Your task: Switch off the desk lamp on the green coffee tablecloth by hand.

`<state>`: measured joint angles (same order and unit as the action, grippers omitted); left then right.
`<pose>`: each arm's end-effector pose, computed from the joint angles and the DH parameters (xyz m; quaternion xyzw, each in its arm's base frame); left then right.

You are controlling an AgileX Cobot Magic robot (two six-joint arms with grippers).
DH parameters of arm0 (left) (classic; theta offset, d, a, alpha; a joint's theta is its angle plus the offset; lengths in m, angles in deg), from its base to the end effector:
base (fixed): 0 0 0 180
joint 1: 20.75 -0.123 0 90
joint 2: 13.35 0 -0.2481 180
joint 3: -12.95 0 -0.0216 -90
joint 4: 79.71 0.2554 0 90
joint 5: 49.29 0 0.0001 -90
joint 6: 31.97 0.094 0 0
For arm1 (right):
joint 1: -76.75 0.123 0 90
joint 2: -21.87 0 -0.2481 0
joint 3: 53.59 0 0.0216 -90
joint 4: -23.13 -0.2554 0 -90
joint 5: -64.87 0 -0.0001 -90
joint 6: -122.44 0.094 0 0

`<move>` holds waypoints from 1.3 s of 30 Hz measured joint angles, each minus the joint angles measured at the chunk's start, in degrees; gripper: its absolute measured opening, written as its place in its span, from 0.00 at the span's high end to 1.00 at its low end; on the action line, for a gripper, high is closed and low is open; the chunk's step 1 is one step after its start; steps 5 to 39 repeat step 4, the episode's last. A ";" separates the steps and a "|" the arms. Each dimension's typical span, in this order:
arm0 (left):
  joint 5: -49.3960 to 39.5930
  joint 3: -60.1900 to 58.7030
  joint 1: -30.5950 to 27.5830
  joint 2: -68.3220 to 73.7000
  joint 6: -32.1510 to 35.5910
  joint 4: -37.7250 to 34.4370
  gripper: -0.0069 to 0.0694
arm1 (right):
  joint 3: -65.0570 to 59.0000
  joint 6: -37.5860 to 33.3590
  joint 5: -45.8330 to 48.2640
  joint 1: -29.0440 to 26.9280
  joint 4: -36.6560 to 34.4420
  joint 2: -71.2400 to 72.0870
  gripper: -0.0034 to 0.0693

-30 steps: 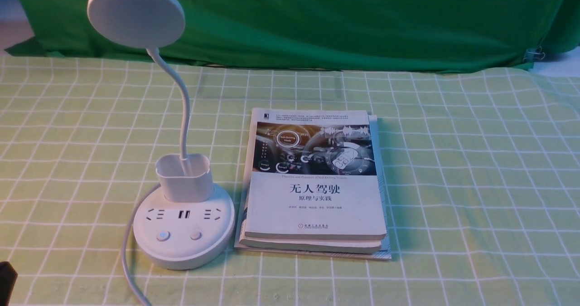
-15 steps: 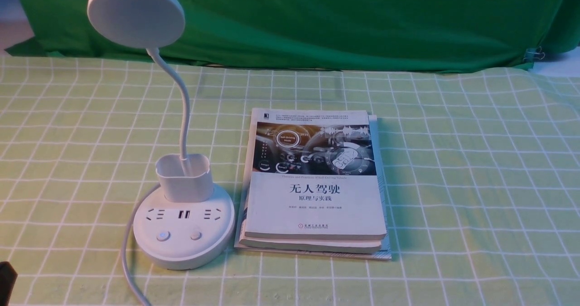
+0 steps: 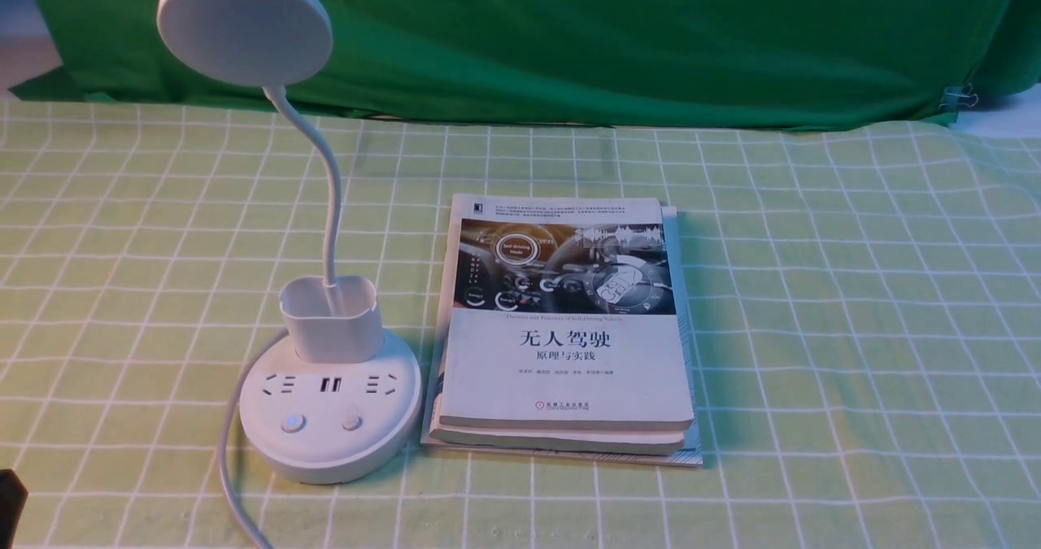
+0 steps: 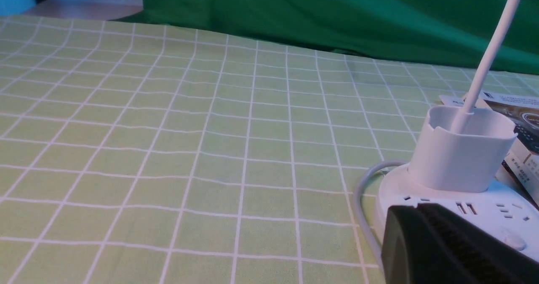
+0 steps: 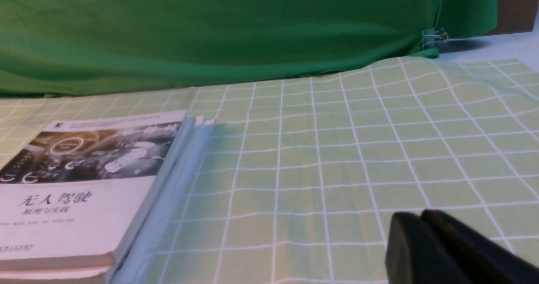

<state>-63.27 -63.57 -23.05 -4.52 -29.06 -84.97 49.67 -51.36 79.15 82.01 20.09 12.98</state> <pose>0.1004 0.0019 0.1881 -0.0227 0.7616 -0.0078 0.6476 0.0999 0.0104 0.1861 0.0217 0.7651 0.0857 0.6378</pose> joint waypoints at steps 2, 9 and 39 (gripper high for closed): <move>0.00 0.00 0.00 0.00 0.00 0.00 0.91 | 0.00 0.00 0.00 0.00 0.00 0.00 0.91; 0.00 0.00 0.00 0.00 0.00 0.00 0.91 | 0.00 0.00 0.00 0.00 0.00 0.00 0.91; 0.00 0.00 0.00 0.00 0.00 0.00 0.91 | 0.00 0.00 0.00 0.00 0.00 0.00 0.91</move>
